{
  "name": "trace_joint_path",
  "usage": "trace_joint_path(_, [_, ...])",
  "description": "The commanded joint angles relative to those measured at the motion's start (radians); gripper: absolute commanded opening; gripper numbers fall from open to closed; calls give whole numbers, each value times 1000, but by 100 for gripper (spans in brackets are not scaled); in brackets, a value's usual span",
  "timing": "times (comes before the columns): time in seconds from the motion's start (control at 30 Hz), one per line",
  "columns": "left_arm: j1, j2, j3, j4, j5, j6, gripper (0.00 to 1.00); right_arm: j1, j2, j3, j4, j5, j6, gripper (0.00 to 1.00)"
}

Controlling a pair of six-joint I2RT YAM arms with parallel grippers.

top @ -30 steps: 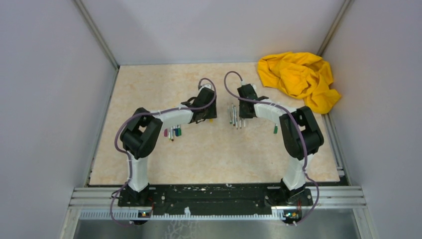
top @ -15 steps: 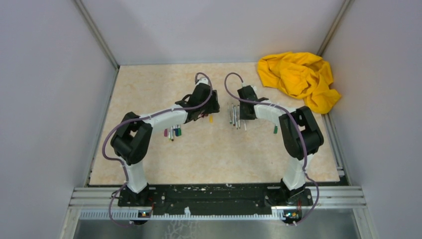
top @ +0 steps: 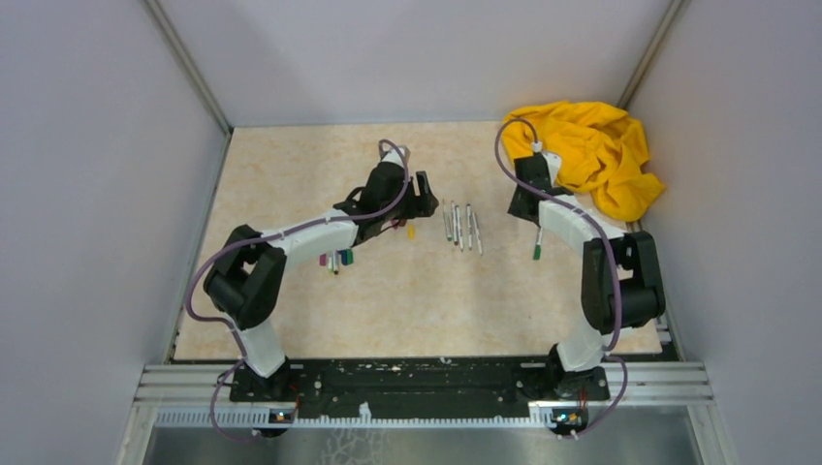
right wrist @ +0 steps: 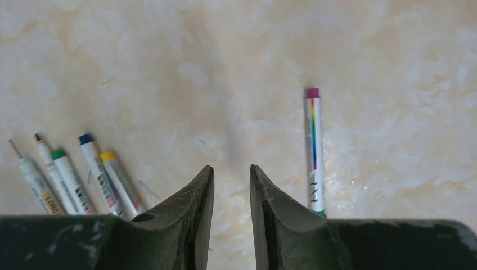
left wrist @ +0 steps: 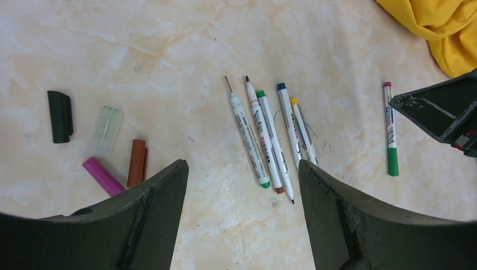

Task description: Open the pen caps

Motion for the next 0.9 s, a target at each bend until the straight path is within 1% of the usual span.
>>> trace_joint_path(0.0, [4,-37,-20,60,60,9,78,-62,-24,-21,-14,31,20,29])
trace_joint_path(0.17, [4,-40,-36,86,84,2,78,-104,14,-23,-25,55,9,30])
trace_joint_path(0.37, [4,-32,-38,97,98,-3,79,-156,52,-27,-13,27,-8,30])
trace_joint_path(0.77, [4,-13,-35,105,110,-9,78,-190,170,10,-17,-20,-39,30])
trace_joint_path(0.87, [4,-11,-35,103,110,-11,78,-190,186,8,-27,-43,-42,27])
